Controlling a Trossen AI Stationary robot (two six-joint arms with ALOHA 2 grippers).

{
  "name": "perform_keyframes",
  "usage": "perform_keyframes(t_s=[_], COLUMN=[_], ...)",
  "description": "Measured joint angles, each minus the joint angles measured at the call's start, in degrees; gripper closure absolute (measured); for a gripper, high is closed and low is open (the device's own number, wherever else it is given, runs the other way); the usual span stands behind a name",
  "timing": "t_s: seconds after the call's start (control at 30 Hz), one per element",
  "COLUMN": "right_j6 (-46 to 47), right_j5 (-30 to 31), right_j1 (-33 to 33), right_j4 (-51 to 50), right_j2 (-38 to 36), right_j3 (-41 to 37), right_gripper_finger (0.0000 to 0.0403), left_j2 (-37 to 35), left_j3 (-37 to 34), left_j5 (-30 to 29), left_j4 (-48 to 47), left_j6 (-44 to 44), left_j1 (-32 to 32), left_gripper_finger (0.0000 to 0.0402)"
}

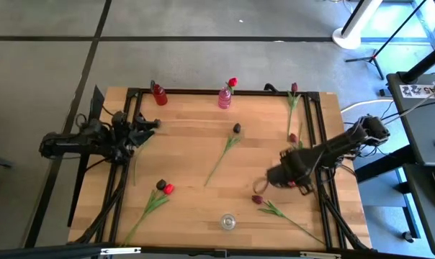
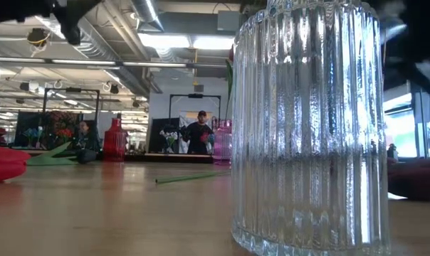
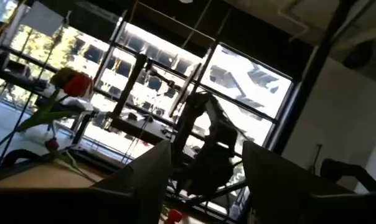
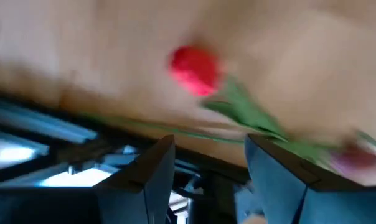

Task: Sort flowers into vase by color
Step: Put the right red flower into the pink flower vase

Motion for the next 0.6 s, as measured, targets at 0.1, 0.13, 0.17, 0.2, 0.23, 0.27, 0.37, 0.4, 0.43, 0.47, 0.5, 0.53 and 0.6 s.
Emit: perform_keyframes(t_s=[0.1, 0.13, 0.17, 0.2, 0.23, 0.27, 0.37, 0.4, 0.43, 0.47, 0.5, 0.53, 0.6], right_j6=[-4.51, -5.94, -7.29, -8.31, -9.46, -10.62, -14.43, -15.33, -15.84, -16.65, -17.5, -18.46, -20.46], right_j5=[1.49, 2.73, 3.71, 4.06, 4.16, 4.35, 4.24, 4.12, 4.16, 4.21, 4.23, 4.42, 5.64], right_j1=[2.16, 2.48, 2.69, 2.63, 2.58, 2.56, 2.54, 2.54, 2.54, 2.58, 2.58, 2.58, 2.58], right_j4=[4.43, 6.47, 8.54, 10.78, 13.23, 15.85, 22.19, 23.76, 25.36, 25.98, 26.68, 26.95, 26.96], right_j2=[0.0, 0.0, 0.02, 0.02, 0.02, 0.08, 0.75, 1.12, 1.59, 1.73, 1.99, 2.2, 2.59], right_j3=[-5.75, -7.35, -8.84, -10.24, -11.52, -12.73, -15.91, -16.75, -17.45, -17.84, -18.35, -18.53, -18.44], right_gripper_finger=[0.0217, 0.0219, 0.022, 0.0221, 0.0223, 0.0224, 0.0224, 0.0224, 0.0224, 0.0224, 0.0225, 0.0227, 0.0239], left_j2=[4.18, 5.49, 6.89, 8.14, 9.41, 10.69, 13.79, 14.58, 15.17, 15.71, 16.26, 16.73, 17.26], left_j3=[3.21, 4.14, 5.12, 5.87, 6.53, 7.2, 8.96, 9.39, 9.83, 10.06, 10.11, 10.17, 10.18], left_j5=[0.38, 0.41, 0.39, 0.26, -0.16, -0.65, -1.47, -1.67, -1.87, -2.34, -3.25, -4.27, -5.76], left_j4=[0.9, 1.74, 3.09, 4.4, 5.57, 6.57, 8.59, 8.99, 9.0, 9.03, 9.07, 9.19, 9.39], left_j6=[-1.14, -1.31, -1.39, -1.44, -1.45, -1.43, -1.42, -1.43, -1.43, -1.45, -1.47, -1.47, -1.43], left_j1=[-2.54, -3.39, -4.15, -4.85, -5.51, -6.14, -7.38, -7.63, -7.85, -8.02, -8.21, -8.35, -8.51], left_gripper_finger=[0.0206, 0.0206, 0.0206, 0.0206, 0.0206, 0.0206, 0.0206, 0.0206, 0.0206, 0.0206, 0.0206, 0.0206, 0.0206])
